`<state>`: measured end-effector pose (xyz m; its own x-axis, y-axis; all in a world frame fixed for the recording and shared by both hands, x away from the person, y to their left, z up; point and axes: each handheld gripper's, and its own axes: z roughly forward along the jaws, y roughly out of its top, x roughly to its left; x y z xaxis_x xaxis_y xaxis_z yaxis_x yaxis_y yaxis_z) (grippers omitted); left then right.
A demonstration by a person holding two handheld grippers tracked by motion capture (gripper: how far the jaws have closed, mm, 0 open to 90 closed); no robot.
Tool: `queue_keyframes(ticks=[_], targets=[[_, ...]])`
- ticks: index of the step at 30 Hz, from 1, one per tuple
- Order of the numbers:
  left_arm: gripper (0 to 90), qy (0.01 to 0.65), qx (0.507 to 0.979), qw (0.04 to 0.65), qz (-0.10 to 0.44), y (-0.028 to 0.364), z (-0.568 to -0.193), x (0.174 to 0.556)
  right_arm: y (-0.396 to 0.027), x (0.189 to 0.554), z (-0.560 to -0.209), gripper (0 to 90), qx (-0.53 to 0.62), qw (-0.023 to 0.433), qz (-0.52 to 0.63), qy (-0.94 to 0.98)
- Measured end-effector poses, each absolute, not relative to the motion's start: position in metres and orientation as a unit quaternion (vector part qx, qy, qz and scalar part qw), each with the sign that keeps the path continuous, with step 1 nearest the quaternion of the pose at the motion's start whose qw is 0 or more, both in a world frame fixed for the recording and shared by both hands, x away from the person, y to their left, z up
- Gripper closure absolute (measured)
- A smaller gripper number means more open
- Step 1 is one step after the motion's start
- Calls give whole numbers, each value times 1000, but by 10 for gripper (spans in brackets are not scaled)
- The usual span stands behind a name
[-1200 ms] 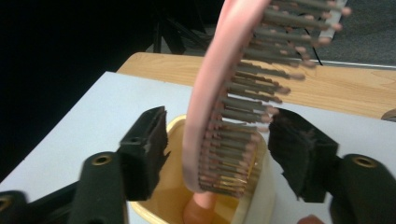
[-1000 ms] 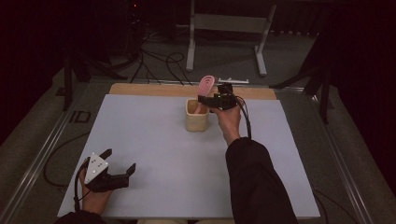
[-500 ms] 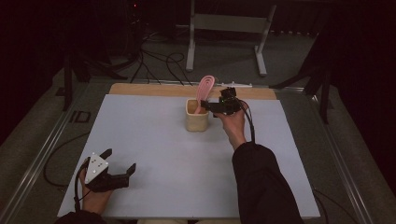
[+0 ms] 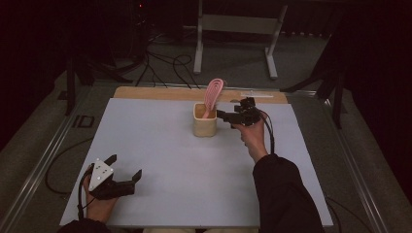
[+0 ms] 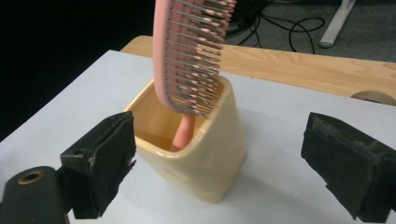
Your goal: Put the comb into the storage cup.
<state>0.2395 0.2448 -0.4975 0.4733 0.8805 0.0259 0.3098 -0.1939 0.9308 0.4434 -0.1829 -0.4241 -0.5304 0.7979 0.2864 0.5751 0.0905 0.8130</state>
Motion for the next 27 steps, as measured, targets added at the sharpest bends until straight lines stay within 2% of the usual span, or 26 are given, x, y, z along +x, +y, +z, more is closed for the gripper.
queue_keyframes(ticks=[21, 27], targets=[[1, 422, 709, 479, 299, 245, -498, 239, -233, 413, -449, 98, 492, 119, 492, 708], [0, 423, 708, 479, 301, 246, -497, 240, -255, 390, -449, 98, 487, 132, 508, 698]])
